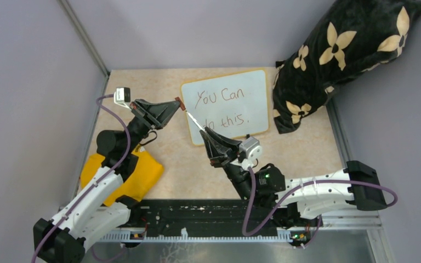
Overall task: Write a sentence on the whiteboard
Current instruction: Close the whiteboard marker at the center of the board.
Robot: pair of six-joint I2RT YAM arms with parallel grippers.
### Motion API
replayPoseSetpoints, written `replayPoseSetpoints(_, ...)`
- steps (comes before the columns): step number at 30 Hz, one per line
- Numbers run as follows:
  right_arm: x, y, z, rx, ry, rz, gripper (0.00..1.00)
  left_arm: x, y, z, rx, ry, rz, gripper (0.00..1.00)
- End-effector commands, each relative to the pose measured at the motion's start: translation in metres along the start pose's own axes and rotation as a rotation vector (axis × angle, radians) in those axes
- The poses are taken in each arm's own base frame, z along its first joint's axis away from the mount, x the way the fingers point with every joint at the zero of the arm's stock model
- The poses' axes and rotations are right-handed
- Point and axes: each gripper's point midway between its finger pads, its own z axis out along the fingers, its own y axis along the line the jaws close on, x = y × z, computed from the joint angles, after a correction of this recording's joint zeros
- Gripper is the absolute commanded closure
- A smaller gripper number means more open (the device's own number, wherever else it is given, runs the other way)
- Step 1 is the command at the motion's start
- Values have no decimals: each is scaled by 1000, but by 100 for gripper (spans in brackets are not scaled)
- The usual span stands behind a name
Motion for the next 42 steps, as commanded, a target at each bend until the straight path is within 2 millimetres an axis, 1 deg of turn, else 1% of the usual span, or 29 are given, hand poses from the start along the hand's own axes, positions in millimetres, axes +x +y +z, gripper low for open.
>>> replayPoseSetpoints(1,-26,4,9,12,-61,64,100,2,-10,-2,47,16,8,100)
replayPoseSetpoints(10,-26,3,9,18,-62,66,100,5,-10,-3,50,29,5,100)
replayPoseSetpoints(22,-28,2,9,19,-66,70,100,5,-2,-5,31,21,-1,100)
replayPoseSetpoints(28,-28,1,9,19,-65,68,100,3,-5,-5,34,7,8,100)
replayPoseSetpoints(42,-23,3,10,25,-52,57,100,7,-11,-4,55,40,13,100)
